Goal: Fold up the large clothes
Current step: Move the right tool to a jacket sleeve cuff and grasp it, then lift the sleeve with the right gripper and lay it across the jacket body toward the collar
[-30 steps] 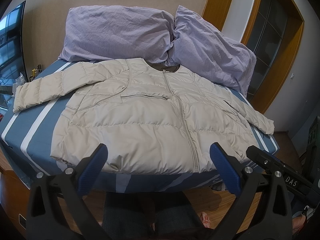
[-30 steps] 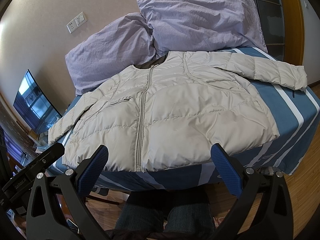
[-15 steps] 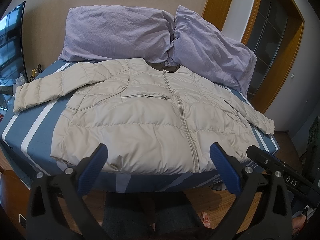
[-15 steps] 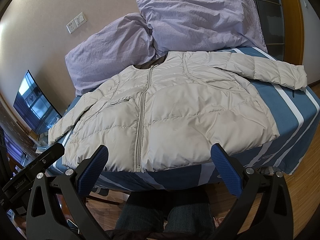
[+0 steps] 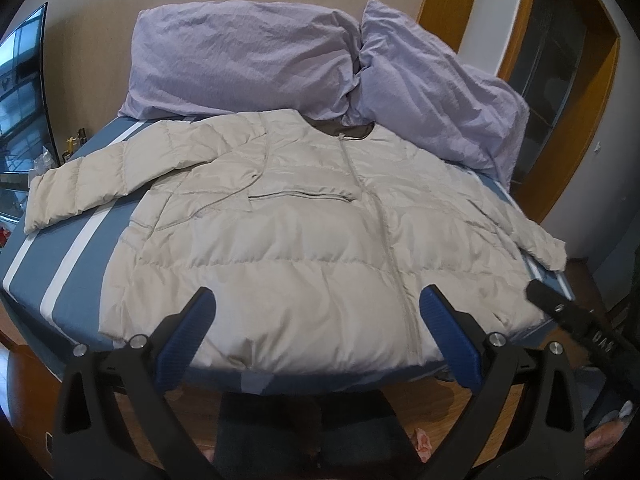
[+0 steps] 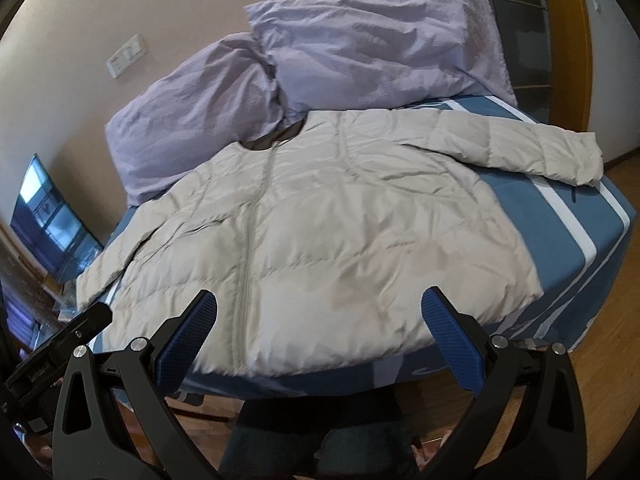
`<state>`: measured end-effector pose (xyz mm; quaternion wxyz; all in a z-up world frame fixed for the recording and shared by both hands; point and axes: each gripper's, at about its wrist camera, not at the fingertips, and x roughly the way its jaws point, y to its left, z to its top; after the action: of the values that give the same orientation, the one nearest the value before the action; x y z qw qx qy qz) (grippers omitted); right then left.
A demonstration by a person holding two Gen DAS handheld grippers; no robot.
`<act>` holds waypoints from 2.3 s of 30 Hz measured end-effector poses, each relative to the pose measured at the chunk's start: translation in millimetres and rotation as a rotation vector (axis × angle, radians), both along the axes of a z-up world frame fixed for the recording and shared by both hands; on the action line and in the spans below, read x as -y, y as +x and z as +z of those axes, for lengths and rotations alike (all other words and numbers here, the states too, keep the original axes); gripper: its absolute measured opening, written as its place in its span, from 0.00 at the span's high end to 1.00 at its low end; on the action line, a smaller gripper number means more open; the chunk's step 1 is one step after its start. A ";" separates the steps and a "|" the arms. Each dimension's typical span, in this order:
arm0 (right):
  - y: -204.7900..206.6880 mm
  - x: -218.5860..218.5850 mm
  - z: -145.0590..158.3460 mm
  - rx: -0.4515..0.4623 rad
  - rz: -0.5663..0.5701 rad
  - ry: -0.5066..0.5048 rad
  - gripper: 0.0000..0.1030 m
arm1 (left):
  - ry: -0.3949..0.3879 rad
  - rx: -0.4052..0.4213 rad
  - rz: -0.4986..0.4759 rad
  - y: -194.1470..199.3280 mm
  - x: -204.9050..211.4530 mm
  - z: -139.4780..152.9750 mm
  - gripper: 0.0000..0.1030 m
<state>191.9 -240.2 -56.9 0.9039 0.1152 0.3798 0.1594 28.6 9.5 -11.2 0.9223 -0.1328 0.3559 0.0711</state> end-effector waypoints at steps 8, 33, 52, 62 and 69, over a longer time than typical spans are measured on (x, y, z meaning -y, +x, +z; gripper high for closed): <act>48.6 32.2 -5.2 -0.031 -0.142 -0.023 0.01 | 0.045 -0.066 0.035 53.1 -22.6 -14.8 0.02; 210.8 218.8 -49.2 -0.207 -0.700 -0.206 0.01 | 0.170 -0.205 0.091 180.9 -63.0 -69.2 0.02; 226.1 260.4 -95.0 -0.268 -0.754 -0.108 0.25 | 0.201 -0.194 0.096 185.4 -60.5 -87.1 0.02; 220.3 261.3 -80.2 -0.200 -0.741 -0.068 0.74 | 0.165 -0.186 0.092 184.1 -64.6 -88.9 0.02; 230.2 221.6 -35.3 -0.064 -0.648 -0.106 0.77 | 0.151 -0.180 0.092 183.2 -65.6 -89.7 0.02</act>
<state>422.0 -461.9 -92.2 0.9000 0.1878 0.3593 -0.1602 211.8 75.0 -100.9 0.8897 -0.0724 0.4246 0.1515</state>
